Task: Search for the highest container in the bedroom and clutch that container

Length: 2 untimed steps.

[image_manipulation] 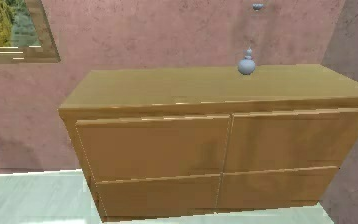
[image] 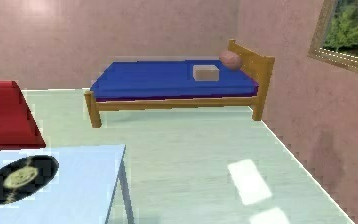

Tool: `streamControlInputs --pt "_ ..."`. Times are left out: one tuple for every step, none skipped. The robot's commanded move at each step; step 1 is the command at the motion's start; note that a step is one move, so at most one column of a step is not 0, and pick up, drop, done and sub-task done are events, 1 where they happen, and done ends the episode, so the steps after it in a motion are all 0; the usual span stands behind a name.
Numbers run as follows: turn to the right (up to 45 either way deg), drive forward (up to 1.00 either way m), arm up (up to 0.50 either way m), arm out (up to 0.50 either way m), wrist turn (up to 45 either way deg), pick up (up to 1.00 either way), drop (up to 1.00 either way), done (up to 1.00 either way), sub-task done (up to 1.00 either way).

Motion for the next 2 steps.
streamControlInputs --pt "-3.0 0.00 0.00 0.00 0.0 0.00 0.00 0.00 0.00" --pt "45.0 0.00 0.00 0.00 0.0 0.00 0.00 0.00 0.00"
